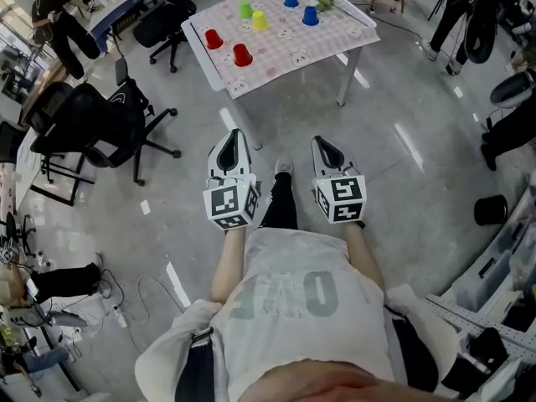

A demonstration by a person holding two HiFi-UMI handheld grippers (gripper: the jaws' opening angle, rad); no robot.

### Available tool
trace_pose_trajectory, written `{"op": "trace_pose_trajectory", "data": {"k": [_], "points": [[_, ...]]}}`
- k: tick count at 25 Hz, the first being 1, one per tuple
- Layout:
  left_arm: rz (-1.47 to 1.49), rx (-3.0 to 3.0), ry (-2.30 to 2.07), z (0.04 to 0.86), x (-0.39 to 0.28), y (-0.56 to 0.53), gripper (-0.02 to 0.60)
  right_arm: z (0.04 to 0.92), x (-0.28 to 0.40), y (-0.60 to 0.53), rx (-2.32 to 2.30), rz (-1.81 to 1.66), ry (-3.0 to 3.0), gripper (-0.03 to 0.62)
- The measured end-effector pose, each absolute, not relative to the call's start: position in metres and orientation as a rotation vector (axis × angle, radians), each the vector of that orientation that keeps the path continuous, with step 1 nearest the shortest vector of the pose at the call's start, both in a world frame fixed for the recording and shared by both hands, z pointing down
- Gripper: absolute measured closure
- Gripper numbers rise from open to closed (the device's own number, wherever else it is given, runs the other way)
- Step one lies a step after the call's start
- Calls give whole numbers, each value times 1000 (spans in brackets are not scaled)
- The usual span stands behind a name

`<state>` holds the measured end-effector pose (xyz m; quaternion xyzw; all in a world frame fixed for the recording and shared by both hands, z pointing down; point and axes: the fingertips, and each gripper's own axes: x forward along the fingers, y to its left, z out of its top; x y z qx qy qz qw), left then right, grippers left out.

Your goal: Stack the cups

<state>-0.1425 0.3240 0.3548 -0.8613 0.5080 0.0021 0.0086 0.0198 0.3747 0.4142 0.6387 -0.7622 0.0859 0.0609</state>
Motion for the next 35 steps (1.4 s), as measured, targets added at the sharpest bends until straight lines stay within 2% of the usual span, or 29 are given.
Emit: {"op": "trace_pose_trajectory", "data": {"k": [15,24,35], "points": [[43,-2722,1547,346,-94,192,554,413,79,267,2039,278,-2218,563],[129,-2748,1541,325,-68,66,554,393,98,147,2026,249,-2187,563],[74,-2609,1531,328,-69,-87,554,382,99,-21,2000,201,-2229,563]]}}
